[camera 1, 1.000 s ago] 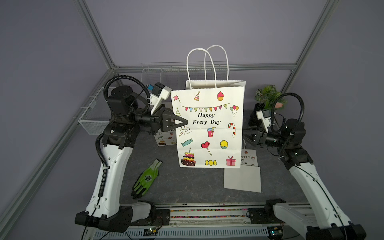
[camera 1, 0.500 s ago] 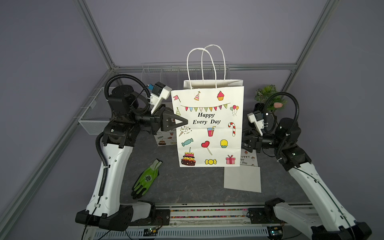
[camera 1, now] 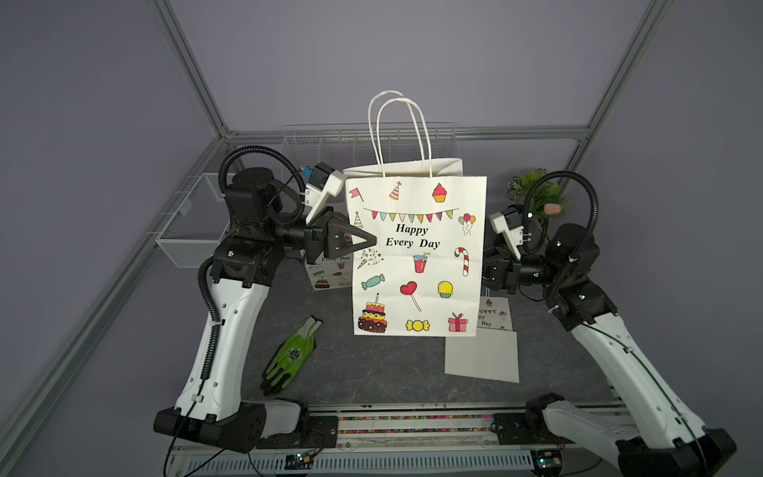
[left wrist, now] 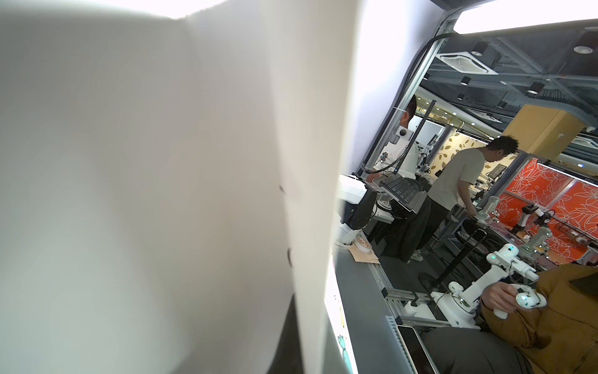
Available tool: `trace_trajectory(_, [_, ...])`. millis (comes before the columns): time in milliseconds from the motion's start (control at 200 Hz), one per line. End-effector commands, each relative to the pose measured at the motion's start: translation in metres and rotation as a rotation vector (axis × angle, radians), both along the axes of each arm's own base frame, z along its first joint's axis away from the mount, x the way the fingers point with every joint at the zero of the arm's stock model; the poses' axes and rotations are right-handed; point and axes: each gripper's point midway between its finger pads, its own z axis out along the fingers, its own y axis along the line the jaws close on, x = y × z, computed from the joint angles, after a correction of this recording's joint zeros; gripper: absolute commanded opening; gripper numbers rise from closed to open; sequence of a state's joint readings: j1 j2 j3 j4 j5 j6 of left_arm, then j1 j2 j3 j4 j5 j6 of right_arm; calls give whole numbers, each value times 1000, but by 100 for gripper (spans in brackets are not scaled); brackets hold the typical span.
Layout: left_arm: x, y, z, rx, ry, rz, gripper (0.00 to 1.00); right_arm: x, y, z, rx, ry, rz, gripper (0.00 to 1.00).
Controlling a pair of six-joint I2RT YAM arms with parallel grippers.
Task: Put away the paper bag
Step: Press the paper bag.
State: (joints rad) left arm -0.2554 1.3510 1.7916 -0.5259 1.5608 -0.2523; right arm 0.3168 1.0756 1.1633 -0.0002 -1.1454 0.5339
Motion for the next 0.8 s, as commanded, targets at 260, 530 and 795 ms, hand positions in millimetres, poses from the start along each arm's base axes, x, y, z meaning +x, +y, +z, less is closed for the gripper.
trace_trajectory(260, [3,-1,-6,0,8,-23,0,-23,-3,20,30,-87,58,51])
trace_trajectory(530, [5,-1,-6,3,16,-11,0,-23,-4,24,31,-92,34,39])
trace_trajectory(795, [15,-1,-15,16,31,76,0,-14,-8,19,-10,-83,-65,19])
